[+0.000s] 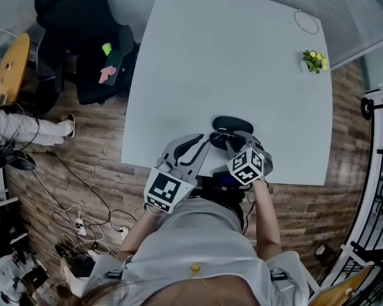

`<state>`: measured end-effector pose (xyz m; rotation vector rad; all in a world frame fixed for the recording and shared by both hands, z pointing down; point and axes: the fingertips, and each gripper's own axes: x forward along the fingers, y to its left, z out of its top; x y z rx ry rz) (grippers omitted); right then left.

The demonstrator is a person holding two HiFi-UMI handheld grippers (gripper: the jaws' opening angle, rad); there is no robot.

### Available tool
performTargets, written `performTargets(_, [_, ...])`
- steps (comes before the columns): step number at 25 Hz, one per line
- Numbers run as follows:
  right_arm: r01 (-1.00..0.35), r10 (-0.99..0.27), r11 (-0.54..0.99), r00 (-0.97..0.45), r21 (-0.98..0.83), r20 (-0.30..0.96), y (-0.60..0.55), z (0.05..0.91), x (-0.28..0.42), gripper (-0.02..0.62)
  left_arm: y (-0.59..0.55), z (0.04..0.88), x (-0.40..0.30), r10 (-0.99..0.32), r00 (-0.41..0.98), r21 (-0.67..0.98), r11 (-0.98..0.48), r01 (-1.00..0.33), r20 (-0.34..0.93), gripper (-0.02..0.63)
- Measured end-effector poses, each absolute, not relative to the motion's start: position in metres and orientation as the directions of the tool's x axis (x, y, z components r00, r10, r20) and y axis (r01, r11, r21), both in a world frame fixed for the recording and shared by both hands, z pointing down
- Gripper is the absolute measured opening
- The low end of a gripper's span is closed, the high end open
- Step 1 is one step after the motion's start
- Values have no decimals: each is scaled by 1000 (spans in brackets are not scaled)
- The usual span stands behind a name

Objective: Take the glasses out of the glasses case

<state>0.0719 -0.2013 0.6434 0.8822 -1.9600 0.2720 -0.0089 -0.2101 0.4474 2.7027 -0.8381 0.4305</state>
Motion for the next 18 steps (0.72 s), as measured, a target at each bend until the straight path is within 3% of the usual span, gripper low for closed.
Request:
performTargets(5, [-683,-404,725,-326,82,855,-205,669,73,130,-212,451,-16,-519,772,178,-775,-606,368,66])
performTargets(18, [-537,-227,842,-265,53,937,-204,716,77,155,-214,454,-34,-574,724,170,-727,-666,383,66])
